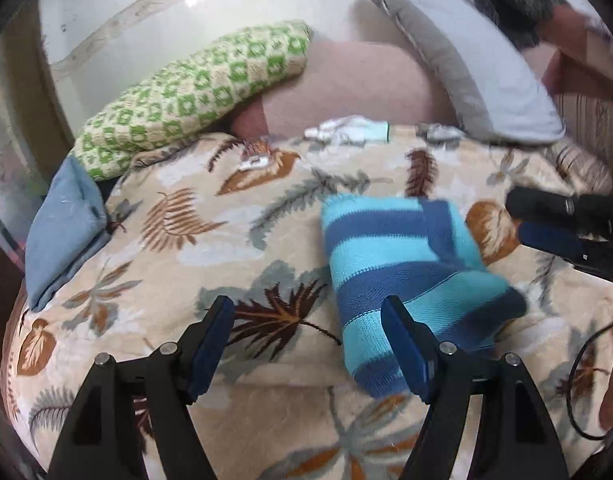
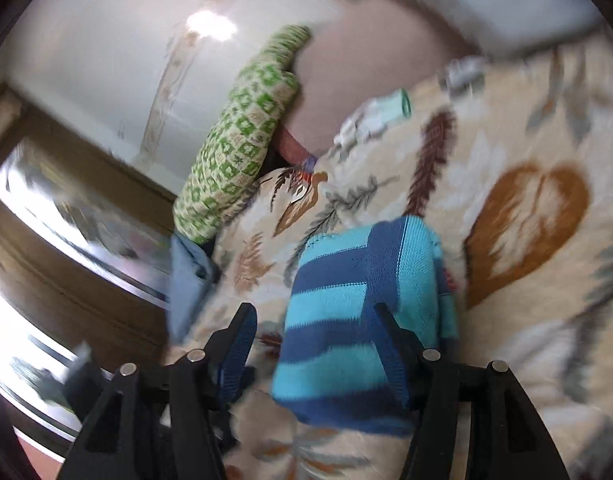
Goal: Fold small clothes
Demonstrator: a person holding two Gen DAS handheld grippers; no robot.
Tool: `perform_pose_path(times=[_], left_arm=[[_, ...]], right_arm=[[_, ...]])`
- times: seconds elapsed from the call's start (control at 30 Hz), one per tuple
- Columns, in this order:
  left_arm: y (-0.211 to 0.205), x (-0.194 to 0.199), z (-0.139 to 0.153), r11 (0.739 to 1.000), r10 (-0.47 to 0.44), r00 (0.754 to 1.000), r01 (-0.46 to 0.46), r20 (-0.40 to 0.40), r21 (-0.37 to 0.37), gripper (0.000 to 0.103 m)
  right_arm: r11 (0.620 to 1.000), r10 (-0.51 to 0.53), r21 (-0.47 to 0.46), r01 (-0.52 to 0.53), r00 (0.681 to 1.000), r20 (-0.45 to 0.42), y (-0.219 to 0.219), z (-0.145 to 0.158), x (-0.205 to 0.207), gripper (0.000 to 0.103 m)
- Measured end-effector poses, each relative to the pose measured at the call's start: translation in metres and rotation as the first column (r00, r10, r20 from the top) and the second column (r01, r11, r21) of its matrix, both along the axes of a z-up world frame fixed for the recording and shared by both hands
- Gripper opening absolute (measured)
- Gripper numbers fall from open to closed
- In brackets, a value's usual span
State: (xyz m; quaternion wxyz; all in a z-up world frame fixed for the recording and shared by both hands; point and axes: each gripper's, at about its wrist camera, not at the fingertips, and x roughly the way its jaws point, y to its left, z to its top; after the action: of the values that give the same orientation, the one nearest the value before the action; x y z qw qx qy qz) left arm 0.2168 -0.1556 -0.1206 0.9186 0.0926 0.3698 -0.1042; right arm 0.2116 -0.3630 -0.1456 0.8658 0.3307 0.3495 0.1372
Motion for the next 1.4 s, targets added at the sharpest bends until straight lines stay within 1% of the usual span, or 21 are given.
perform_pose_path(times=[0.03,0.13,0.17,0.2,0.3,0.33,0.37,0.43,0.5,0.63,0.73,0.83,0.93,1.03,1.13,1.4], left_arm=[[0.005,-0.007,0.008,1.0,0.006,1.0,-0.006,0.011,-0.009,0.077],[0.019,-0.033,0.035,1.0,0.016,0.998,-0.015,0.057,-0.025,0.078],[0.024,-0.045,0.045,0.999,0.017,0.997,-0.015,0.077,-0.034,0.082],[0.029,-0.053,0.053,0.999,0.019,0.996,-0.015,0.091,-0.039,0.086],[0.046,-0.083,0.081,0.998,0.039,0.987,-0.03,0.157,-0.059,0.088],[0.05,-0.092,0.089,0.997,0.049,0.983,-0.04,0.177,-0.059,0.09],[0.054,-0.102,0.097,0.997,0.06,0.979,-0.051,0.196,-0.053,0.096],[0.061,-0.12,0.111,0.997,0.074,0.968,-0.065,0.241,-0.045,0.097],[0.07,-0.136,0.122,0.996,0.077,0.962,-0.063,0.261,-0.061,0.097],[0.082,-0.15,0.131,0.992,0.079,0.971,-0.056,0.226,-0.109,0.097],[0.085,-0.158,0.134,0.992,0.089,0.973,-0.067,0.214,-0.109,0.097],[0.087,-0.167,0.138,0.992,0.096,0.971,-0.074,0.221,-0.104,0.097],[0.09,-0.175,0.142,0.992,0.099,0.969,-0.08,0.224,-0.094,0.097],[0.095,-0.181,0.145,0.992,0.102,0.967,-0.082,0.234,-0.095,0.097],[0.101,-0.185,0.148,0.99,0.118,0.964,-0.097,0.237,-0.101,0.097],[0.113,-0.188,0.147,0.985,0.156,0.965,-0.136,0.212,-0.106,0.097]], right_arm=[[0.995,-0.023,-0.097,0.027,0.999,0.042,0.01,0.016,-0.015,0.063],[0.967,-0.045,-0.245,0.072,0.993,0.114,0.031,0.045,-0.044,0.064],[0.953,-0.056,-0.289,0.096,0.988,0.14,0.039,0.055,-0.058,0.064],[0.942,-0.071,-0.315,0.118,0.985,0.157,0.043,0.061,-0.07,0.065],[0.913,-0.099,-0.373,0.162,0.978,0.183,0.062,0.076,-0.111,0.067],[0.906,-0.093,-0.391,0.16,0.979,0.183,0.065,0.078,-0.12,0.067],[0.894,-0.08,-0.423,0.152,0.98,0.182,0.073,0.082,-0.131,0.067],[0.874,-0.062,-0.465,0.138,0.982,0.176,0.085,0.088,-0.152,0.067],[0.868,-0.054,-0.48,0.132,0.984,0.172,0.089,0.09,-0.17,0.067],[0.856,-0.051,-0.502,0.127,0.985,0.163,0.096,0.1,-0.203,0.067],[0.852,-0.051,-0.506,0.135,0.983,0.176,0.1,0.109,-0.222,0.067],[0.851,-0.048,-0.506,0.142,0.98,0.195,0.105,0.121,-0.235,0.067],[0.836,-0.046,-0.527,0.152,0.977,0.209,0.111,0.132,-0.243,0.067],[0.838,-0.04,-0.523,0.158,0.972,0.229,0.115,0.141,-0.251,0.067],[0.829,-0.037,-0.534,0.164,0.97,0.24,0.12,0.149,-0.255,0.067],[0.841,-0.03,-0.52,0.149,0.973,0.23,0.127,0.148,-0.256,0.067]])
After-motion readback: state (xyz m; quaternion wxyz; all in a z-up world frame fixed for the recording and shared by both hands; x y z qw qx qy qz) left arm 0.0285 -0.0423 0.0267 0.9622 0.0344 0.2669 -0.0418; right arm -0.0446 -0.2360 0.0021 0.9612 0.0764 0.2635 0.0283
